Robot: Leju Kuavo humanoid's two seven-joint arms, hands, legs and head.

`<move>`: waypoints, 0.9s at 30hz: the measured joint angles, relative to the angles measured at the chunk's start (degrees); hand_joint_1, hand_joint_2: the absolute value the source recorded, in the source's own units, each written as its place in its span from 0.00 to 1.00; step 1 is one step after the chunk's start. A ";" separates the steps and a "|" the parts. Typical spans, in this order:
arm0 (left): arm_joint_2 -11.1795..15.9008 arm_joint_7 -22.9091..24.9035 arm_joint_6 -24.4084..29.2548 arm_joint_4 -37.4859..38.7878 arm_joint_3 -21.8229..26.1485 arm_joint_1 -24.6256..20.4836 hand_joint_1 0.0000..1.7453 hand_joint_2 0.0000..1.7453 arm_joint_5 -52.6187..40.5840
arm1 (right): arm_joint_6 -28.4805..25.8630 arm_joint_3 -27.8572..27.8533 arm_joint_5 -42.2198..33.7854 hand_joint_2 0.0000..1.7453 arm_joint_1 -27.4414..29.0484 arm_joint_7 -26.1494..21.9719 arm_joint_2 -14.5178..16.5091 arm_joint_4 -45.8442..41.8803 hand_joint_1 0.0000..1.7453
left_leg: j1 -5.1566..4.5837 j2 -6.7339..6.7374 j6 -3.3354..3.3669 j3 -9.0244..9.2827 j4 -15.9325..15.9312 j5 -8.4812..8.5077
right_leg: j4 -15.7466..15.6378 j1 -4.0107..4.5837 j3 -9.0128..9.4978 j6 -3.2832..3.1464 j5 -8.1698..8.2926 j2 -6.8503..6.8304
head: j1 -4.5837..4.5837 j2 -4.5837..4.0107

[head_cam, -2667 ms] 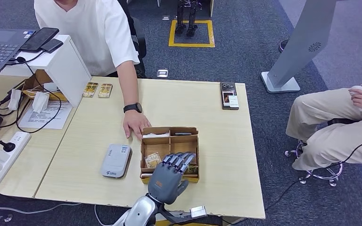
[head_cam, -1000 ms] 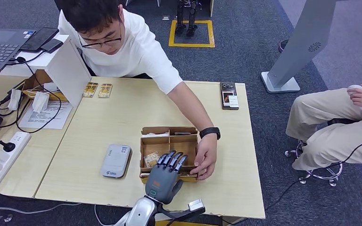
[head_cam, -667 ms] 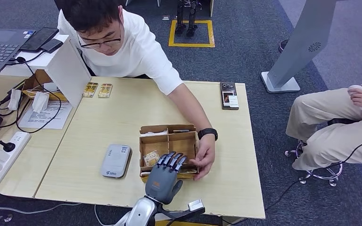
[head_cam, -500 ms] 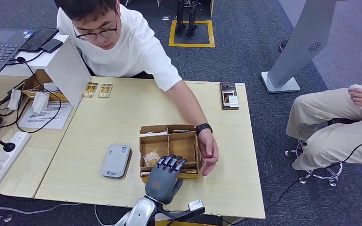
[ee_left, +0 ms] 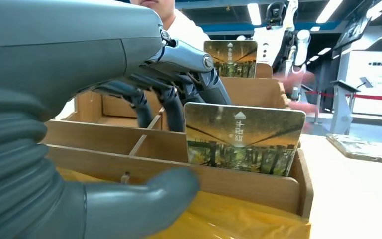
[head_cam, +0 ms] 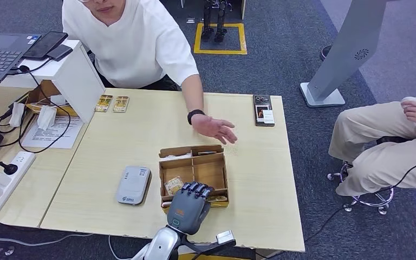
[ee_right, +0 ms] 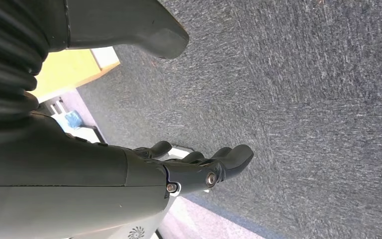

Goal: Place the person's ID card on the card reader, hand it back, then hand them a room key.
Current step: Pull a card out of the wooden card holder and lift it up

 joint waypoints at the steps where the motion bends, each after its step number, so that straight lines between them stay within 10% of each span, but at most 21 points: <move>1: 0.00 -0.21 0.02 -0.03 0.01 0.01 0.94 1.00 0.05 | 0.00 0.01 0.01 1.00 0.00 0.00 0.01 0.00 0.00 | 0.00 0.00 0.00 0.00 0.00 0.00 | 0.00 0.00 0.00 0.00 0.00 0.00 | -0.01 -0.01; 18: 0.08 -2.85 0.08 -1.76 0.02 0.40 0.86 1.00 0.58 | 0.00 0.02 0.32 1.00 0.00 0.00 -0.02 0.00 0.00 | 0.00 -0.03 0.00 0.01 0.00 0.00 | 0.00 0.00 0.03 0.00 0.00 -0.03 | -0.01 0.01; 23: 0.09 -2.89 0.06 -2.11 0.02 0.47 0.00 1.00 0.58 | 0.00 0.02 0.33 1.00 0.00 0.00 -0.02 0.00 0.00 | 0.00 -0.04 0.00 0.00 0.00 0.00 | 0.00 0.00 0.03 0.00 -0.01 -0.04 | -0.01 0.00; 27: 0.12 -3.22 0.08 -2.73 0.02 0.59 0.00 1.00 0.27 | 0.00 0.02 0.34 1.00 0.01 0.00 -0.02 0.00 0.00 | 0.00 -0.05 0.00 0.01 0.00 0.00 | 0.00 0.00 0.04 0.00 0.00 -0.05 | 0.00 -0.01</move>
